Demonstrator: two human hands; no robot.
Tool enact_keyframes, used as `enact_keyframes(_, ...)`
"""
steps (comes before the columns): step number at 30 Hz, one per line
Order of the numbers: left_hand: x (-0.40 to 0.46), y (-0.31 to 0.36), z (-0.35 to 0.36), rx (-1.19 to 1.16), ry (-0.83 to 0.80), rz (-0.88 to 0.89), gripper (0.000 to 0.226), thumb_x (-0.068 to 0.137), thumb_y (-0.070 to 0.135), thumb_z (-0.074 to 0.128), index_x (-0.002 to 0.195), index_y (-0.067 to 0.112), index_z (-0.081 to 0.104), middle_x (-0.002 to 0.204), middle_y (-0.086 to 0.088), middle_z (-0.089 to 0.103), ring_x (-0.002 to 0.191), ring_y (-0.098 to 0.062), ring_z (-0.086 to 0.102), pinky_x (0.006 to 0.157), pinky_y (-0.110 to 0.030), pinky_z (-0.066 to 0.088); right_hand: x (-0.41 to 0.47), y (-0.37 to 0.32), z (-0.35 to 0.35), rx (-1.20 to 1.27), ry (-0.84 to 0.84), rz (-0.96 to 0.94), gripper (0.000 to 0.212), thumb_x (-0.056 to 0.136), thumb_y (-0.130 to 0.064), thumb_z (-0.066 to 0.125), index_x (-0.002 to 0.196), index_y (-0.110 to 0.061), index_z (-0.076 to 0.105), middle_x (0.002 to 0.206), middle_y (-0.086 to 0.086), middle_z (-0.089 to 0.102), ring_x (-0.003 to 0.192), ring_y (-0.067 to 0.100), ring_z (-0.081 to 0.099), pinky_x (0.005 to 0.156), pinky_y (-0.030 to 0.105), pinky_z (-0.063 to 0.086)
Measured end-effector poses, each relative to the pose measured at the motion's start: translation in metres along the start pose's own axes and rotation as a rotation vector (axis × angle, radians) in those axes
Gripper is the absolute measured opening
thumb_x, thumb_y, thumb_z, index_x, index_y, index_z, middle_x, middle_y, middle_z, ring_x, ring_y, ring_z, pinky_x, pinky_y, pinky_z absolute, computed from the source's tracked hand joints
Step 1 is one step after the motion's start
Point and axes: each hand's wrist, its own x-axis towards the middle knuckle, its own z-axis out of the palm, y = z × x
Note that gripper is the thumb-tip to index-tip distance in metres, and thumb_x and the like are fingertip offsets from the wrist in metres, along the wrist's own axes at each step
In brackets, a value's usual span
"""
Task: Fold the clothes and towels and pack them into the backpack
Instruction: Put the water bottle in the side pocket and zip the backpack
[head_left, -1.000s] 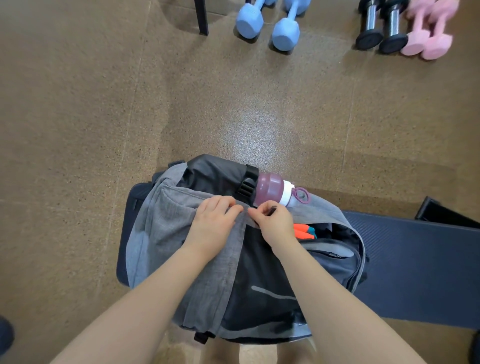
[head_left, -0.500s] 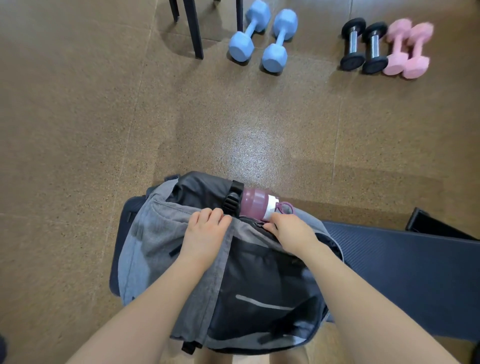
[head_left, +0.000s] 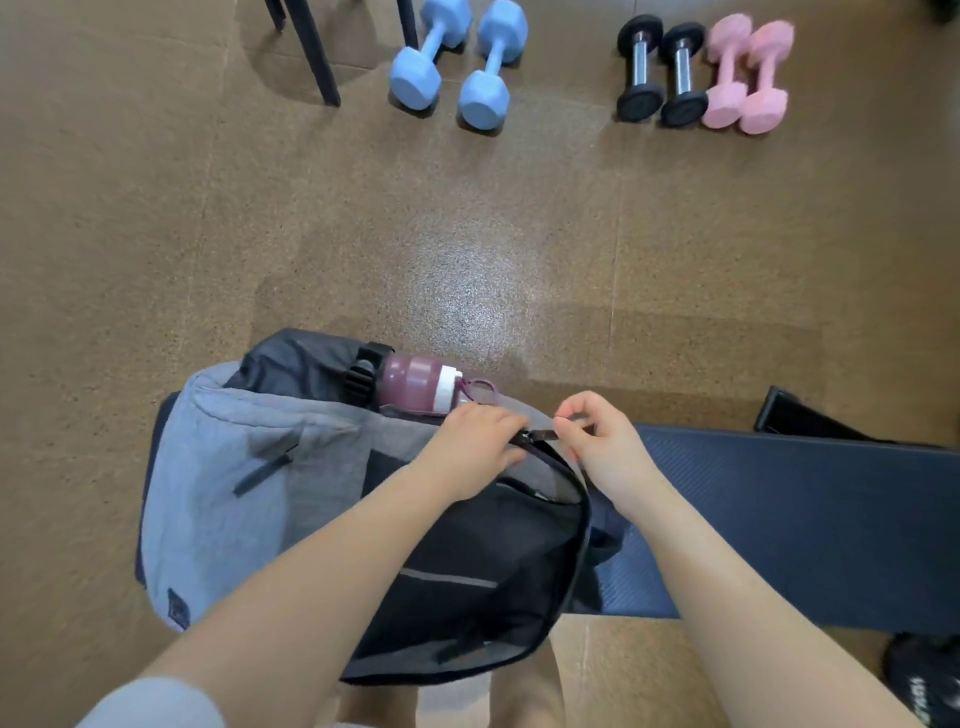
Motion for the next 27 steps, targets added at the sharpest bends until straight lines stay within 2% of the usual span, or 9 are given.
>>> enact_keyframes(5,0.006,0.005,0.005,0.066,0.054,-0.053,0.034,0.097,0.03,0.034,0.111,0.013,0.06,0.111,-0.007,0.061,0.106,-0.028,0.056,0.083,-0.037,0.041,-0.003,0.035,-0.021,-0.026,-0.056,0.068,0.014,0.089,-0.009,0.054,0.078,-0.018,0.053,0.055,-0.005,0.046,0.051,0.009,0.039,0.054,0.024,0.032)
enact_keyframes(9,0.002,0.003,0.003,0.154,0.167,0.017,0.027,0.078,0.022,0.041,0.068,0.014,0.064,0.065,-0.007,0.062,0.058,-0.027,0.063,0.046,-0.029,0.042,-0.021,0.079,-0.047,0.0,-0.086,0.212,0.017,0.092,-0.009,0.05,0.079,-0.016,0.058,0.049,-0.005,0.045,0.05,0.012,0.036,0.051,0.023,0.029)
enact_keyframes(10,0.003,0.006,0.005,0.213,0.182,0.006,0.018,0.074,0.016,0.046,0.068,0.014,0.063,0.064,-0.006,0.061,0.057,-0.026,0.063,0.046,-0.028,0.04,-0.027,0.084,-0.051,-0.01,-0.12,0.228,0.016,0.093,-0.01,0.049,0.083,-0.014,0.06,0.05,-0.004,0.047,0.048,0.012,0.037,0.05,0.023,0.031)
enact_keyframes(12,0.009,0.022,0.014,0.235,0.106,-0.047,0.019,0.08,0.007,0.047,0.089,0.014,0.063,0.087,-0.008,0.063,0.082,-0.028,0.063,0.063,-0.033,0.038,-0.035,0.088,-0.055,-0.013,-0.161,0.227,0.017,0.095,-0.011,0.047,0.087,-0.013,0.061,0.054,-0.001,0.053,0.048,0.01,0.043,0.05,0.023,0.037)
enact_keyframes(14,0.015,0.04,0.026,0.201,0.016,0.003,0.025,0.089,0.015,0.044,0.111,0.019,0.056,0.113,-0.003,0.06,0.107,-0.027,0.053,0.085,-0.035,0.035,-0.034,0.085,-0.057,-0.02,-0.174,0.193,0.016,0.095,-0.01,0.046,0.087,-0.015,0.059,0.057,0.0,0.056,0.05,0.01,0.047,0.049,0.022,0.041)
enact_keyframes(17,0.024,0.064,0.039,0.24,-0.087,0.134,0.034,0.094,0.021,0.042,0.127,0.023,0.047,0.125,0.0,0.053,0.118,-0.024,0.046,0.097,-0.034,0.03,-0.022,0.077,-0.065,-0.098,-0.204,0.121,0.013,0.095,-0.013,0.046,0.09,-0.017,0.057,0.059,-0.002,0.056,0.053,0.011,0.049,0.052,0.022,0.043)
enact_keyframes(19,0.027,0.067,0.039,0.272,-0.065,0.139,0.031,0.091,0.015,0.045,0.121,0.02,0.053,0.116,-0.002,0.058,0.11,-0.026,0.052,0.092,-0.035,0.036,-0.014,0.076,-0.071,-0.165,-0.238,0.088,0.012,0.094,-0.016,0.048,0.086,-0.015,0.057,0.061,-0.002,0.058,0.056,0.011,0.05,0.057,0.024,0.045)
enact_keyframes(22,0.029,0.064,0.033,0.325,0.072,0.199,0.019,0.066,0.011,0.071,0.084,0.018,0.067,0.077,0.0,0.065,0.072,-0.024,0.063,0.065,-0.029,0.047,-0.015,0.082,-0.069,-0.277,-0.267,0.096,0.013,0.092,-0.019,0.048,0.08,-0.018,0.053,0.064,-0.002,0.059,0.06,0.012,0.051,0.063,0.028,0.045)
enact_keyframes(27,0.023,0.057,0.033,0.378,0.199,0.197,0.014,0.062,0.014,0.069,0.072,0.024,0.069,0.065,0.006,0.064,0.063,-0.022,0.06,0.072,-0.029,0.051,-0.048,0.114,-0.05,-0.417,-0.267,0.157,0.013,0.088,-0.018,0.047,0.076,-0.018,0.05,0.069,0.003,0.063,0.069,0.022,0.058,0.068,0.04,0.05)
